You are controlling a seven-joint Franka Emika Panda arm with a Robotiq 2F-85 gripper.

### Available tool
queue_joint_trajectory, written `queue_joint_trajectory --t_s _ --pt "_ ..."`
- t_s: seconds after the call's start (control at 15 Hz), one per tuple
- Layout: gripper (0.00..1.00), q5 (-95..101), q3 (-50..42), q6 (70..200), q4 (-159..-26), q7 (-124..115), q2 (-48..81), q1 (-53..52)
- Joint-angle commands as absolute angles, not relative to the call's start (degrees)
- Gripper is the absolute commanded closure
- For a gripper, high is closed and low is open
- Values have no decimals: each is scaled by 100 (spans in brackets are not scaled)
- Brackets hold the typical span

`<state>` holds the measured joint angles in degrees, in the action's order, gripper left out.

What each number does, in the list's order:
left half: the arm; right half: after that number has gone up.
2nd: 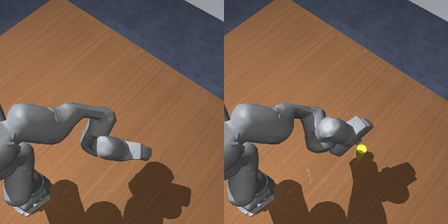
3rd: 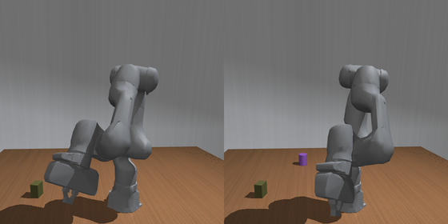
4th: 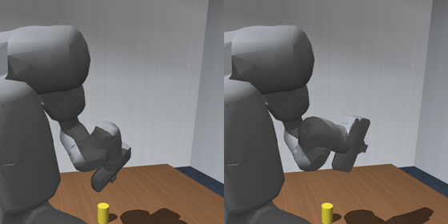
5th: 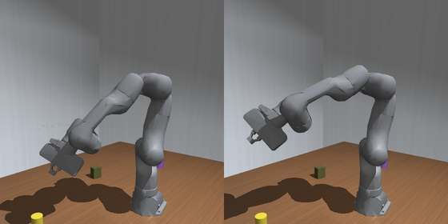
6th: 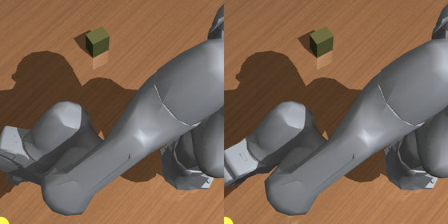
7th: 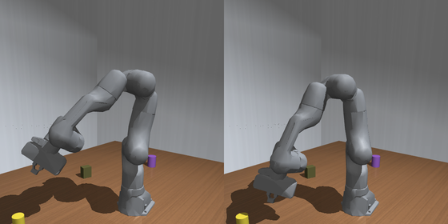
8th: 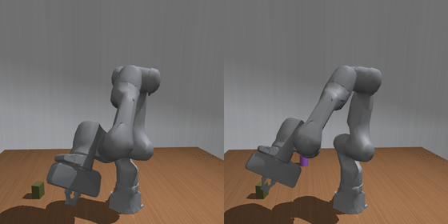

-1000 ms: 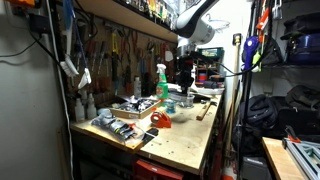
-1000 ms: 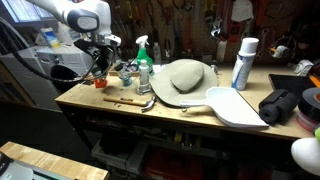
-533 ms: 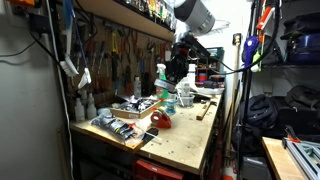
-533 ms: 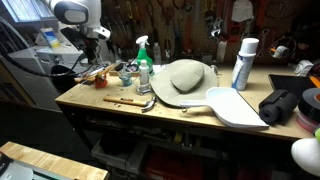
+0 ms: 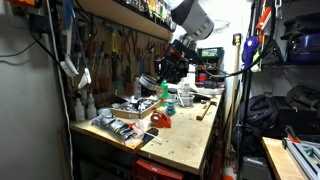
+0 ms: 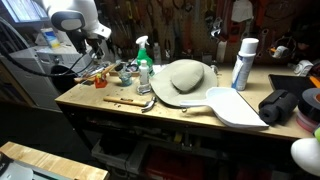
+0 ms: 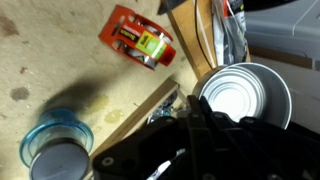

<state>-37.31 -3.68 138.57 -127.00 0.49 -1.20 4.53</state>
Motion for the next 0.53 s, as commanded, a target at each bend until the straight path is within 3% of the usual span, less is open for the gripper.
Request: queue_joint_trajectory --t_s 0.0,0.47 --pt "99 -4376 -166 15474 -12833 -70 144 208" --pt "99 -4127 -226 19033 -12730 -380 1314 -443"
